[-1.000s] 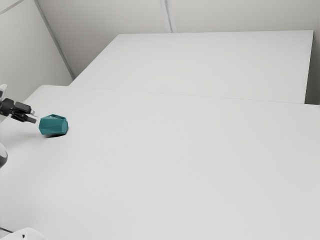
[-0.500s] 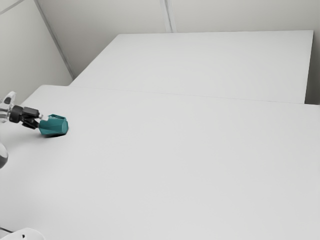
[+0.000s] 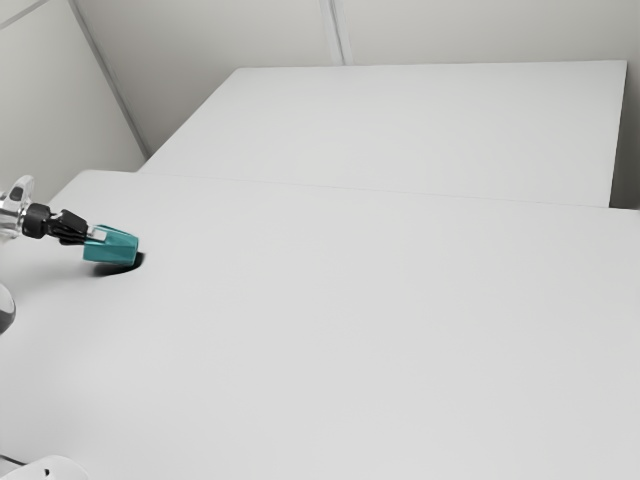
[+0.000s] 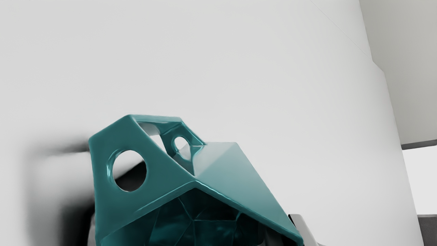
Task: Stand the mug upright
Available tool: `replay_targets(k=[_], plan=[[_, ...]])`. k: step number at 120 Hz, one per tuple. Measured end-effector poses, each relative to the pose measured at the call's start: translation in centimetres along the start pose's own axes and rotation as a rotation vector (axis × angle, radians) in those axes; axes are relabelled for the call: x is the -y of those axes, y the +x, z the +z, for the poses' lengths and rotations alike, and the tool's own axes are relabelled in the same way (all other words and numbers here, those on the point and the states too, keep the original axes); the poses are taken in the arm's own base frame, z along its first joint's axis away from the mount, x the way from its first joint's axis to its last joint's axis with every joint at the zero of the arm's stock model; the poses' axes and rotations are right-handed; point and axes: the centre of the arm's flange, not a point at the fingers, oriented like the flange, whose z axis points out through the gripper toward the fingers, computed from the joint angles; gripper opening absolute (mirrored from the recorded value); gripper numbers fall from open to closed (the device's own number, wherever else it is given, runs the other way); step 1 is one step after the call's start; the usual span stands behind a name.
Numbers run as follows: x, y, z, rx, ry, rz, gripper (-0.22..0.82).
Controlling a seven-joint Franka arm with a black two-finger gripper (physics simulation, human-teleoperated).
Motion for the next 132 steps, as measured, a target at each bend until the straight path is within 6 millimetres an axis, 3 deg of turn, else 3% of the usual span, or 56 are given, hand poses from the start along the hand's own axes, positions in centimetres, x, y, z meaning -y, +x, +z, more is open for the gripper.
replay_targets(k=[32,48,56,69,88,102,115,132], plan=[[-0.8,0.1,-0.3,0.001,-0.011,0.002,-0.17],[-3.6,-0.3,-1.2,0.026,-0.010,-0.010,-0.17],[-6.1,-0.1,-1.3,0.055,0.001,-0.007,-0.18],[-13.1,1.0,-0.2,0.175,0.086,0.031,-0.18],[-23.4,3.9,5.5,0.393,0.303,0.110,-0.18],[-29.7,2.8,9.5,0.477,0.385,0.171,-0.18],[-33.9,1.5,13.4,0.524,0.473,0.243,-0.18],[-36.2,0.0,16.3,0.521,0.583,0.301,-0.18]])
